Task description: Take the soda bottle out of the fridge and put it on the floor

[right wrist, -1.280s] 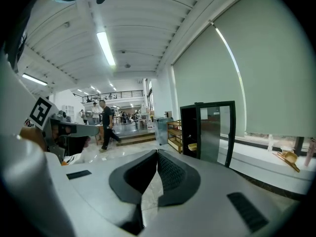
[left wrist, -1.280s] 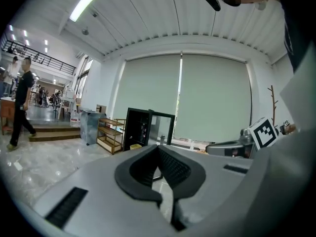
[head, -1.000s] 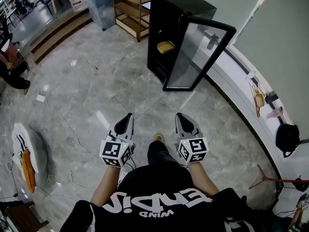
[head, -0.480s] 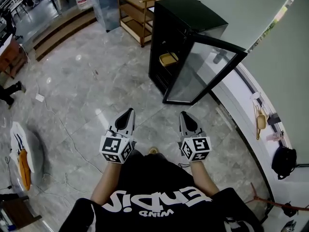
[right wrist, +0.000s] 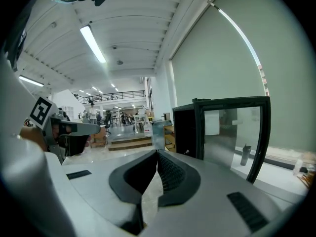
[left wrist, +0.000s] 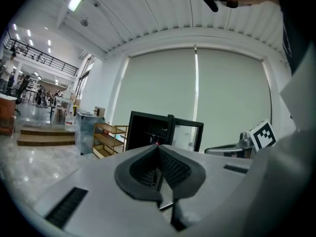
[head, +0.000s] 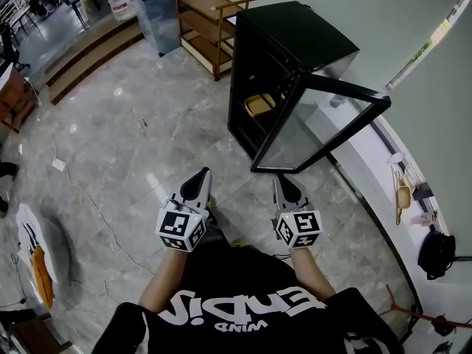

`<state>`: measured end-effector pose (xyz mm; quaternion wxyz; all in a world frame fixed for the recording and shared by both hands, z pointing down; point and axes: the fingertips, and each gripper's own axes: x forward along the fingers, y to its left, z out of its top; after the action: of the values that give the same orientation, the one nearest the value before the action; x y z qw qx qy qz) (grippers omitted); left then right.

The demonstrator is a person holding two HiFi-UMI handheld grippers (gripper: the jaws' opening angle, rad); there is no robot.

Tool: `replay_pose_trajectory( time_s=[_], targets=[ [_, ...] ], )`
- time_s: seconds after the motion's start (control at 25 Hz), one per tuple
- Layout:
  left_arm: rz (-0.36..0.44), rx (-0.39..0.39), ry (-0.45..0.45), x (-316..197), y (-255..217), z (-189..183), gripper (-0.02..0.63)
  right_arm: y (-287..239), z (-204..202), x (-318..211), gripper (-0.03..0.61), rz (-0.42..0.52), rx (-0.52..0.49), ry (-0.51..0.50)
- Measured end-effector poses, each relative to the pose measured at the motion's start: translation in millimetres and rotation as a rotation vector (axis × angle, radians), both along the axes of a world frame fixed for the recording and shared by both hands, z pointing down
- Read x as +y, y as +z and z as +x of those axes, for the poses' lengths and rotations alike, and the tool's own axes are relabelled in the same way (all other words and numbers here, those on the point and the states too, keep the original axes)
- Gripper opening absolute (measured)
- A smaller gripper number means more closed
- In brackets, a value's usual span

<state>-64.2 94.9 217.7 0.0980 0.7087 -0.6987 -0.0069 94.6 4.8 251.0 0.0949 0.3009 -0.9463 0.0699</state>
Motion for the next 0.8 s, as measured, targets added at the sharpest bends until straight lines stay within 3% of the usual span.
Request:
replay_pose_trajectory(
  time_s=[0.16,0.48,0.8],
  targets=[
    [-0.006,0.008,0.060,-49.6,1.6,-30.7,0.008,0.6,-34.9,-39.0,0.025,-0.009,0.006,0.033],
    [0.016,-0.071,0.252,-139.8,-22.7,-82.6,0.008,-21.7,-99.4,-102.0,0.025,0.010,-0.014,0.127],
    [0.008,-0.045,0.430,-215.3,-26.9,-106.7,0.008,-25.6,-116.9,-148.8,0.025,0.008,-0.010,0.300]
  ],
)
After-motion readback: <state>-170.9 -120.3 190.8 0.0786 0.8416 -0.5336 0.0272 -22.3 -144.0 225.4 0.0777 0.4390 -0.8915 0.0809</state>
